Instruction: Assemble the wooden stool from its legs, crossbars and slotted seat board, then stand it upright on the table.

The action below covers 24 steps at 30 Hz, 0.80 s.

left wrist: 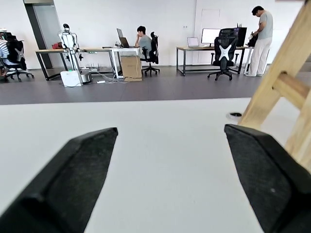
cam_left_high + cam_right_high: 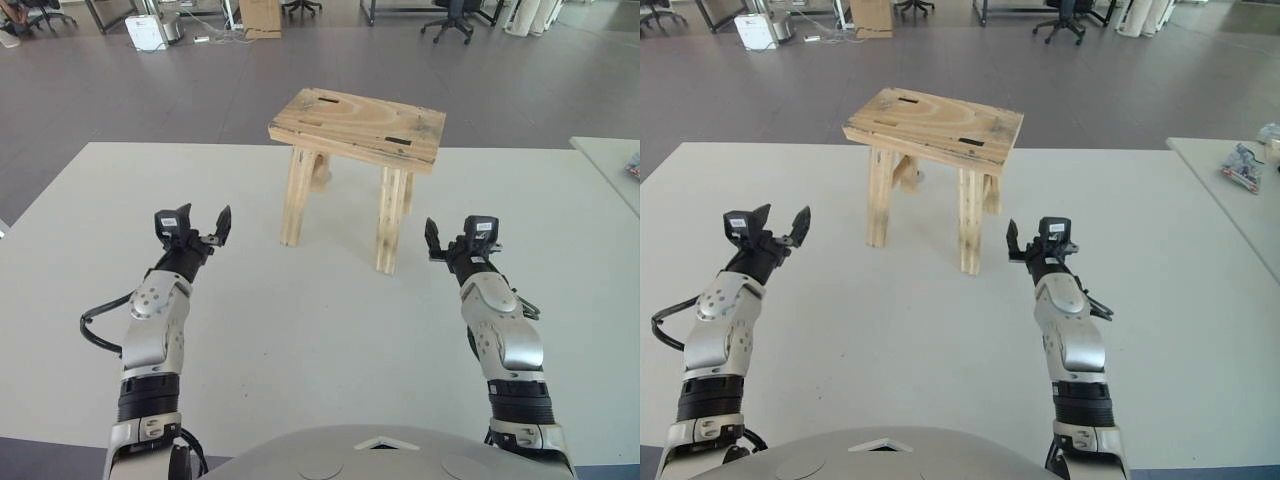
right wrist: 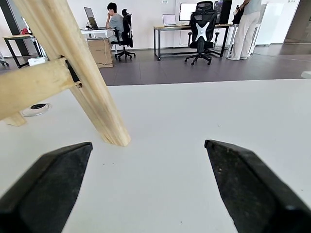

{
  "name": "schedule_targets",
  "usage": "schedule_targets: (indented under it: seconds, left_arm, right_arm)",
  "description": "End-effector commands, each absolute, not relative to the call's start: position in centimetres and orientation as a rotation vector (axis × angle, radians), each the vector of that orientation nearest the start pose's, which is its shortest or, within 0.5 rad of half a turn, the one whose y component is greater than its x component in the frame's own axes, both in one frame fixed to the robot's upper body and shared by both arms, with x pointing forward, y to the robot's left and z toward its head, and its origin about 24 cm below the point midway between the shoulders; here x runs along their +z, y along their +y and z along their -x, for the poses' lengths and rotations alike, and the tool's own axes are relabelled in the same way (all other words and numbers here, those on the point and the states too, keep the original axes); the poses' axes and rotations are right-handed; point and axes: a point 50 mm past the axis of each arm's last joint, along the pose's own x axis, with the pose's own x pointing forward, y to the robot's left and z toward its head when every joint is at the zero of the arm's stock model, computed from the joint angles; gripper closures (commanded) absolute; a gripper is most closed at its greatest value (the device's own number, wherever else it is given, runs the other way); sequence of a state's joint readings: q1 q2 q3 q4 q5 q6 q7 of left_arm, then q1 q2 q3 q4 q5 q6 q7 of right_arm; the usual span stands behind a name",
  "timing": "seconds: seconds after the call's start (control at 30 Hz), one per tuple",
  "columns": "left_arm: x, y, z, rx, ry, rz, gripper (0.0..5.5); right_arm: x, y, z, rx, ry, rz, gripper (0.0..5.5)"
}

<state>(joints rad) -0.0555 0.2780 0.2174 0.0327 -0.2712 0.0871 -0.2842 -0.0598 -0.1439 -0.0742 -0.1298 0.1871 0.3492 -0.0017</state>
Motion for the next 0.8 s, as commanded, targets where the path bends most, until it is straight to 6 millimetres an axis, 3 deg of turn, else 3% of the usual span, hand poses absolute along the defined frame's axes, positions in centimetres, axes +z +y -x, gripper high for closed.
schedule_targets:
  seconds: [0.03,0.8]
  left_arm:
    - [6.0,23.4,-26.1,-0.092,0.006,0.013,1.44]
    - [5.9,23.0,-25.8,-0.107,0.037,0.071,1.44]
  right_arm:
    - [5.0,-18.4,-25.8,-0.034,0.174,-0.036,1.19]
    - [5.5,-17.2,-25.5,-0.01,0.153,-0.036,1.19]
